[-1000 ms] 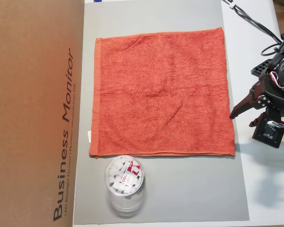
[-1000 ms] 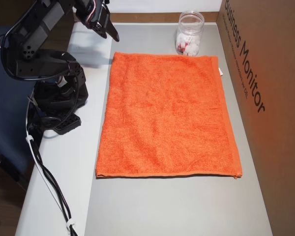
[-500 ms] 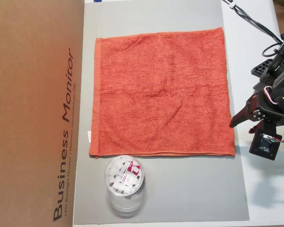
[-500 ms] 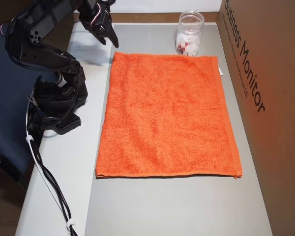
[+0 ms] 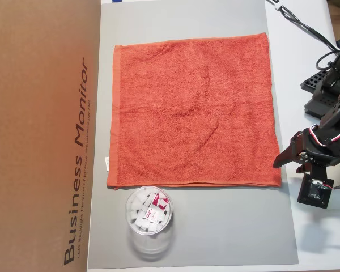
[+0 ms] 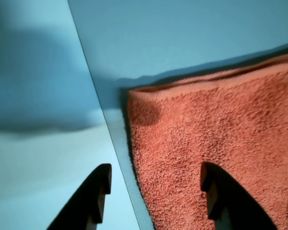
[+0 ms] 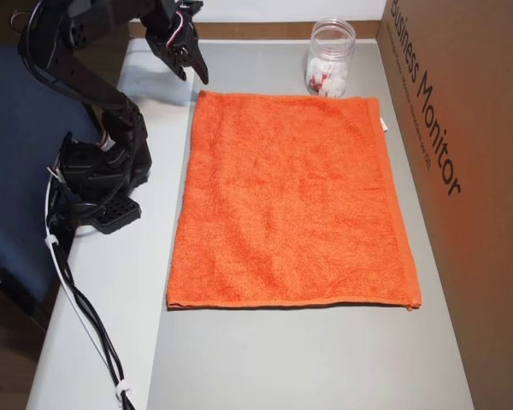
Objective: Fold the blanket.
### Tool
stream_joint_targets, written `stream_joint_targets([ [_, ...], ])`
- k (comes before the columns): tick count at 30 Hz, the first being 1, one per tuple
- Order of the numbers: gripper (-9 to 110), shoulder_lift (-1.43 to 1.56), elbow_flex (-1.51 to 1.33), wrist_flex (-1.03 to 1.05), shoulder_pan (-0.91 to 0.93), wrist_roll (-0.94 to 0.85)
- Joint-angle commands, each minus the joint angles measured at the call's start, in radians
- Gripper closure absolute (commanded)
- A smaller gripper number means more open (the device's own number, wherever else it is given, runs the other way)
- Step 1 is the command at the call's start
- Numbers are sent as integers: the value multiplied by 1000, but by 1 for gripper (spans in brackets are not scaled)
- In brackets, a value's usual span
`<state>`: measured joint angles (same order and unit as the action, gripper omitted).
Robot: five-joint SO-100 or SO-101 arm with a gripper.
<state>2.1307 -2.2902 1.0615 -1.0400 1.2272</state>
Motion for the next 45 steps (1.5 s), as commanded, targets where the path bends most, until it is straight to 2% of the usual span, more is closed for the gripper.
stream_joint_targets([
  [1,82,-31,21,-35,-9,-5],
  [10,82,-149,23,-187,-23,-6],
  [45,83,-394,117,-225,-25,-6],
])
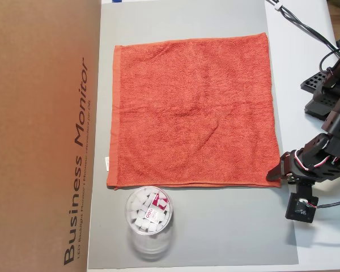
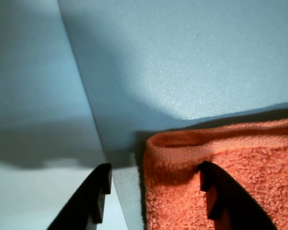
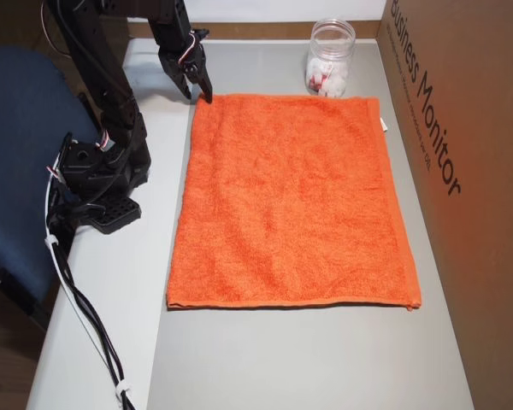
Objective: Fold the blanket.
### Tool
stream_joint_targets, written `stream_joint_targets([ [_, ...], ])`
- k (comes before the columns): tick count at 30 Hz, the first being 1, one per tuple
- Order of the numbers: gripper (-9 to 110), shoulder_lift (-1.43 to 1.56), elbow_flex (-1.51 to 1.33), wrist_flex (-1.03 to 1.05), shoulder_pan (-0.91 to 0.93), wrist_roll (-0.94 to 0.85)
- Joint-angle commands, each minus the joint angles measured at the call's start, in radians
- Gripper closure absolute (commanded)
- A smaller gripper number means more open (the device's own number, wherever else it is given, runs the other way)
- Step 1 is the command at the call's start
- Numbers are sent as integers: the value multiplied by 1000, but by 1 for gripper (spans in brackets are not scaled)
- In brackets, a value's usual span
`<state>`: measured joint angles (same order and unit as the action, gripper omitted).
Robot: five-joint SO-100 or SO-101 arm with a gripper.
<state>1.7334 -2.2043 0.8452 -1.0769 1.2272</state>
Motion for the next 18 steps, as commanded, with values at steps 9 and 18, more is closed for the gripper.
stream_joint_targets([
  [9,83,3,28,-8,46,-6],
  [18,83,2,-15,-11,46,-6],
])
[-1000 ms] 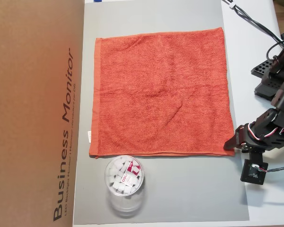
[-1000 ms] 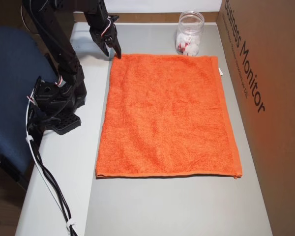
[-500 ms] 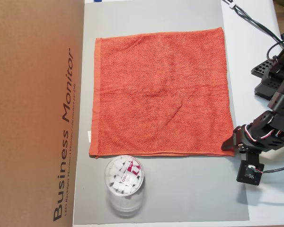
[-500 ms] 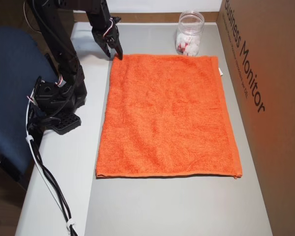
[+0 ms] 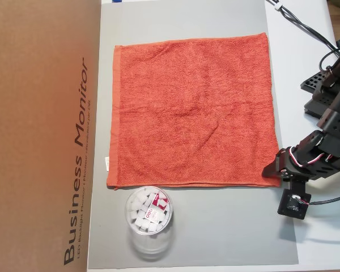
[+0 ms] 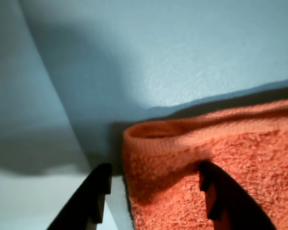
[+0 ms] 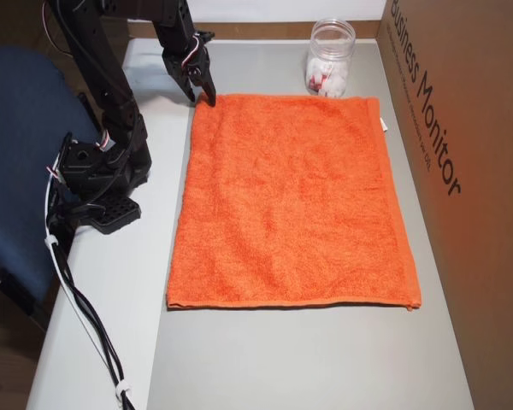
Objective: Fold the blanket.
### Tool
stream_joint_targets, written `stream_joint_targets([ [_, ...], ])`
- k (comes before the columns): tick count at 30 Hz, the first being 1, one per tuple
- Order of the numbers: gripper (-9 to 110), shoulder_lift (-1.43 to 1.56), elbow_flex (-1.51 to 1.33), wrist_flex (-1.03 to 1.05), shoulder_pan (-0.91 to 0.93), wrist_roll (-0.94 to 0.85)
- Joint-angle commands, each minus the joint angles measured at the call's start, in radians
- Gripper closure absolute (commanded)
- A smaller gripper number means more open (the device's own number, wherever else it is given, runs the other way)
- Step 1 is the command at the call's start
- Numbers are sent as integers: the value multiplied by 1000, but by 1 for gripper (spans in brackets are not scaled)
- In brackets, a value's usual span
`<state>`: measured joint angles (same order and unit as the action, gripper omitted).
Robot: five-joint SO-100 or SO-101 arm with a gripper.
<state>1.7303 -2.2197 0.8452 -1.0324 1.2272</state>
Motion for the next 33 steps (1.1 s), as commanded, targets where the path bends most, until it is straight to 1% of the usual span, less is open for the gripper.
stream_joint_targets([
  [1,83,5,-6,-11,2,-6],
  [8,83,3,-18,-21,2,-3],
  [13,83,-60,-20,-130,3,8],
  [23,83,-91,-5,-146,6,11],
  [25,85,-91,-5,-144,6,11],
  [30,96,-91,-5,-140,14,11],
  [33,99,-91,-5,-137,28,11],
])
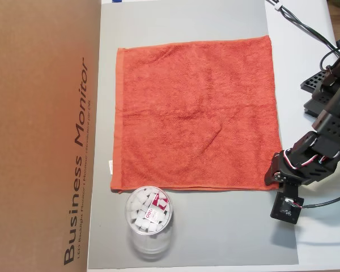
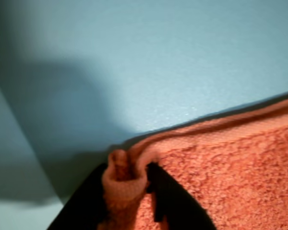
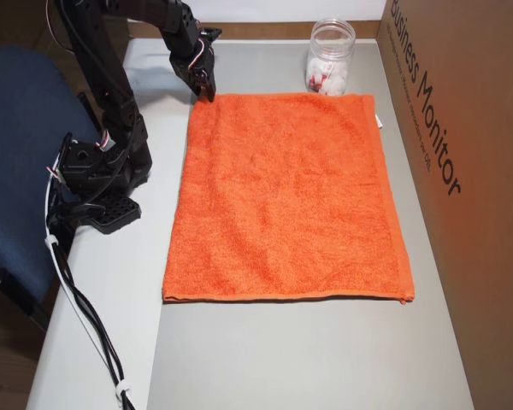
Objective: Fold the blanket.
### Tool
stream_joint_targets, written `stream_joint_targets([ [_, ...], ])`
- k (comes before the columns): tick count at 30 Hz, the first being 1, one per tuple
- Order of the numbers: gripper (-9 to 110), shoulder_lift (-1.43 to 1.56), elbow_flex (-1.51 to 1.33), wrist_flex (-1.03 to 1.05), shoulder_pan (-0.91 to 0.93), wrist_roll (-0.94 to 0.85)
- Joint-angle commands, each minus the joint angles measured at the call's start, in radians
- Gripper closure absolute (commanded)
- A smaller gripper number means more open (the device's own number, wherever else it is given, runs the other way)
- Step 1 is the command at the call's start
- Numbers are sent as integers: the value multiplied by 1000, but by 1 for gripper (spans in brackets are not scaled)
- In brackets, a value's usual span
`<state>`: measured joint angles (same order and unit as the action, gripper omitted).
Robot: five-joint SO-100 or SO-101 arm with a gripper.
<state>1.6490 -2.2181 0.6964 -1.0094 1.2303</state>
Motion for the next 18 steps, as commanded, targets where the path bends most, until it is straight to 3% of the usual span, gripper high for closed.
stream_joint_targets([
  [1,100,-9,-6,12,11,8],
  [18,102,66,-11,12,71,-8],
])
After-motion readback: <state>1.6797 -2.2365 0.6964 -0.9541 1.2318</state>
